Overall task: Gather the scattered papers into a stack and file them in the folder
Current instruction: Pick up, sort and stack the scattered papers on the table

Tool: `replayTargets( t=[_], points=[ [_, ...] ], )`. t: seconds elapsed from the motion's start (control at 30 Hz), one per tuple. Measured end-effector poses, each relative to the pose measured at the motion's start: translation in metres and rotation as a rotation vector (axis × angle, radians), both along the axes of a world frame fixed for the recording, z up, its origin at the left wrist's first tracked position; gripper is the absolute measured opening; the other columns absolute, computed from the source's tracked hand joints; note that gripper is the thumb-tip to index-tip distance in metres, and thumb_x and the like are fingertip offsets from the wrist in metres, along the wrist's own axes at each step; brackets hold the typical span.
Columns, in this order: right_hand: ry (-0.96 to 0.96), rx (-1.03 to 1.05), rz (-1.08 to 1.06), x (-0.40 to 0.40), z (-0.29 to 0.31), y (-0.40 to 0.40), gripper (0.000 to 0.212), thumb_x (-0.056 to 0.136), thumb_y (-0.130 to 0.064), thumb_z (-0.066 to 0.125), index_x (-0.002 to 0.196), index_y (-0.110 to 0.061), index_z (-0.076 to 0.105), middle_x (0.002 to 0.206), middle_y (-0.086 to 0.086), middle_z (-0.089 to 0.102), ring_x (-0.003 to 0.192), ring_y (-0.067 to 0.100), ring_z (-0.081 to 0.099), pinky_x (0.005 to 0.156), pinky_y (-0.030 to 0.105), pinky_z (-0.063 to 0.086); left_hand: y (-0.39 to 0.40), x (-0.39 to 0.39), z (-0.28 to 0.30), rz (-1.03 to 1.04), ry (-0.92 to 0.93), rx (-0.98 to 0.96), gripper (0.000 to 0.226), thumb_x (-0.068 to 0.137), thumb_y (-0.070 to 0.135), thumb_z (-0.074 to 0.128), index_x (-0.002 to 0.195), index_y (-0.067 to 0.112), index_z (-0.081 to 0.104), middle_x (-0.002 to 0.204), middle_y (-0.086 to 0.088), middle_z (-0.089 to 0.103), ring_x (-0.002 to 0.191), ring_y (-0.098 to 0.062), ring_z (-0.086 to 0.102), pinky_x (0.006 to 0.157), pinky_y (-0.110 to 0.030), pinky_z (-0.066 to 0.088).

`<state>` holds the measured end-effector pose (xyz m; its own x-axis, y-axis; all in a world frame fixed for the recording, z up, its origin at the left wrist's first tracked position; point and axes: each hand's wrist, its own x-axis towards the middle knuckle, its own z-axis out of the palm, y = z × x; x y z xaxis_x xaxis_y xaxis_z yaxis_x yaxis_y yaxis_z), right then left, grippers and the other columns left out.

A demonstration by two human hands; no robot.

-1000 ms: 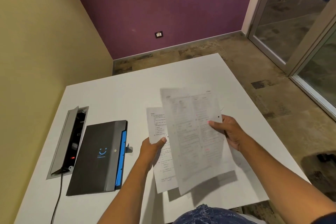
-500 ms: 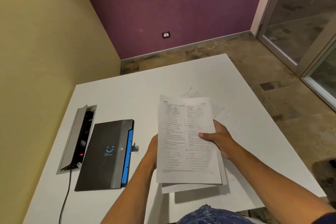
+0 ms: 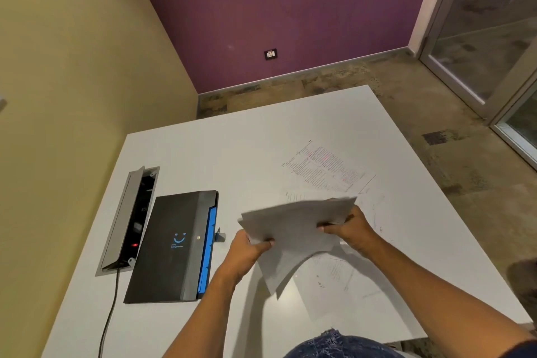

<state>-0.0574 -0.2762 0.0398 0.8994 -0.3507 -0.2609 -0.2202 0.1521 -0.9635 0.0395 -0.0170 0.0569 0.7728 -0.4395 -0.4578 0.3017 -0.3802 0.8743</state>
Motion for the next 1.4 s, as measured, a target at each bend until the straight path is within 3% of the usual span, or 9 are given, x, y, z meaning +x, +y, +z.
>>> replayTargets(
  t=[0.1, 0.27, 0.43, 0.57, 0.67, 0.77, 0.87, 1.17, 1.4],
  points=[
    [0.069, -0.05, 0.064, -0.001, -0.015, -0.003, 0.039, 0.073, 0.004, 0.087, 0.101, -0.021, 0.077, 0.099, 0.001, 0.08, 0.1, 0.023, 0.074, 0.085, 0.033, 0.06, 0.003, -0.007, -0.017, -0.01, 0.031, 0.057, 0.039, 0.088, 0.015, 0.079, 0.122, 0.026, 0.064, 0.12, 0.0, 0.072, 0.115, -0.023, 0.066, 0.089, -0.028, 0.057],
    [0.137, -0.039, 0.056, 0.013, -0.013, -0.01, 0.028, 0.083, -0.007, 0.083, 0.103, -0.024, 0.071, 0.095, -0.011, 0.078, 0.086, 0.004, 0.076, 0.071, 0.016, 0.057, -0.011, -0.004, -0.016, 0.044, 0.003, 0.046, 0.039, 0.087, 0.027, 0.081, 0.123, 0.027, 0.065, 0.118, 0.004, 0.072, 0.11, -0.017, 0.067, 0.089, -0.032, 0.059],
    [0.118, -0.018, 0.101, 0.031, -0.012, -0.019, 0.033, 0.085, -0.006, 0.081, 0.11, -0.024, 0.072, 0.104, -0.003, 0.079, 0.093, 0.014, 0.077, 0.077, 0.028, 0.062, -0.024, 0.009, -0.018, 0.08, 0.034, 0.05, 0.041, 0.086, 0.024, 0.082, 0.124, 0.02, 0.069, 0.116, 0.0, 0.077, 0.107, -0.023, 0.073, 0.092, -0.041, 0.062],
    [0.214, -0.126, 0.104, 0.045, -0.031, -0.032, 0.028, 0.087, -0.017, 0.081, 0.113, -0.019, 0.071, 0.106, 0.002, 0.077, 0.096, 0.022, 0.075, 0.086, 0.037, 0.06, -0.027, 0.013, -0.021, 0.188, 0.097, 0.031, 0.028, 0.093, 0.009, 0.072, 0.12, 0.015, 0.066, 0.108, -0.004, 0.074, 0.095, -0.019, 0.071, 0.066, -0.021, 0.06],
    [0.46, -0.492, 0.143, 0.04, -0.05, -0.04, 0.032, 0.086, -0.033, 0.079, 0.115, -0.023, 0.07, 0.113, 0.003, 0.072, 0.097, 0.021, 0.071, 0.08, 0.03, 0.057, -0.017, 0.016, -0.027, 0.277, 0.17, 0.036, 0.028, 0.095, 0.004, 0.068, 0.121, 0.013, 0.061, 0.109, -0.009, 0.071, 0.096, -0.025, 0.069, 0.074, -0.033, 0.063],
    [0.742, -1.076, 0.445, 0.02, -0.067, -0.036, 0.086, 0.067, -0.07, 0.075, 0.135, -0.022, 0.052, 0.134, 0.006, 0.055, 0.12, 0.026, 0.055, 0.094, 0.04, 0.049, 0.0, 0.023, -0.037, 0.339, 0.228, 0.071, 0.031, 0.094, 0.004, 0.07, 0.121, 0.014, 0.059, 0.118, -0.015, 0.069, 0.105, -0.034, 0.068, 0.095, -0.053, 0.057],
    [0.763, -1.225, 0.498, 0.005, -0.079, -0.026, 0.107, 0.058, -0.075, 0.074, 0.144, -0.021, 0.04, 0.141, 0.007, 0.045, 0.126, 0.027, 0.047, 0.098, 0.042, 0.045, 0.014, 0.027, -0.041, 0.357, 0.264, 0.088, 0.032, 0.094, 0.005, 0.07, 0.121, 0.016, 0.059, 0.118, -0.013, 0.069, 0.106, -0.036, 0.068, 0.095, -0.055, 0.057],
    [0.733, -1.266, 0.447, 0.005, -0.081, -0.031, 0.098, 0.056, -0.073, 0.081, 0.132, -0.02, 0.047, 0.127, 0.004, 0.054, 0.112, 0.025, 0.055, 0.093, 0.038, 0.048, 0.037, 0.022, -0.042, 0.297, 0.296, 0.072, 0.038, 0.093, 0.008, 0.071, 0.128, 0.019, 0.059, 0.118, -0.015, 0.071, 0.11, -0.04, 0.069, 0.093, -0.058, 0.057],
    [0.904, -1.027, 0.033, 0.009, -0.082, -0.044, 0.097, 0.065, -0.061, 0.086, 0.136, -0.01, 0.044, 0.132, 0.016, 0.052, 0.12, 0.034, 0.053, 0.096, 0.044, 0.049, 0.038, 0.013, -0.038, 0.284, 0.282, 0.084, 0.035, 0.093, 0.006, 0.071, 0.123, 0.019, 0.06, 0.114, -0.014, 0.072, 0.106, -0.038, 0.07, 0.088, -0.052, 0.06]
  ],
)
